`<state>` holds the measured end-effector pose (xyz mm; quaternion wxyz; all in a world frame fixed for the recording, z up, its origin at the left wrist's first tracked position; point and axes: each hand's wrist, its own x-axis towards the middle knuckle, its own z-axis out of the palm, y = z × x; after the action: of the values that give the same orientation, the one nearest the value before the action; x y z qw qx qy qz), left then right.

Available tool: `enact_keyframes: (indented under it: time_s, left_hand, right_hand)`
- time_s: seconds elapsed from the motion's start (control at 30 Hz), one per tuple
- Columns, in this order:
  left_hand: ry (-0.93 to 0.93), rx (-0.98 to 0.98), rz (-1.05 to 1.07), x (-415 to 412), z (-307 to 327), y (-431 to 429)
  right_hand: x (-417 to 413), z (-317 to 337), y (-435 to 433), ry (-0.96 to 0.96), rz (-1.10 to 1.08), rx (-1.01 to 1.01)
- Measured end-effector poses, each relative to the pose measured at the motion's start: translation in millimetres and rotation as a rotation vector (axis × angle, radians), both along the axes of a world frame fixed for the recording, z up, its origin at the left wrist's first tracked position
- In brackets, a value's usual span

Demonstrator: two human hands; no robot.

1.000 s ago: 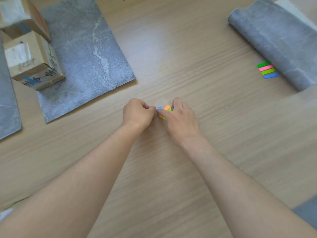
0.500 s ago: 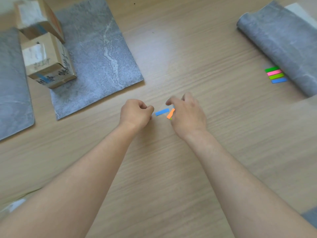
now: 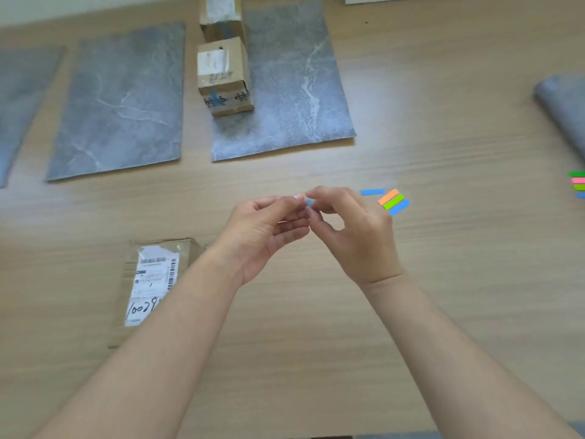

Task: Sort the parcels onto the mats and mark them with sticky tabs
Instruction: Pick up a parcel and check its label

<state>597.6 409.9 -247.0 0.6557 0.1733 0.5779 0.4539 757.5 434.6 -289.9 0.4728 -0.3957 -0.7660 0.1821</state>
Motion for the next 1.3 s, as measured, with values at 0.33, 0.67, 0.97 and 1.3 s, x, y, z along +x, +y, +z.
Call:
enact_keyframes:
  time_s: [0.33, 0.67, 0.97, 1.3]
  left_hand:
    - [0.110, 0.071, 0.045, -104, 21, -122]
    - [0.379, 0.144, 0.020, -183, -30, -246]
    - [0.481, 0.247, 0.093, -183, -99, -267]
    - [0.696, 0.325, 0.130, -178, -131, -255]
  right_hand:
    - [-91, 25, -100, -0.162, 0.166, 0.199]
    - [-151, 3, -213, -0.123, -0.038, -0.102]
    - [-183, -52, -229, -0.294, 0.088, -0.173]
    - [-185, -84, -217, -0.212, 0.098, -0.107]
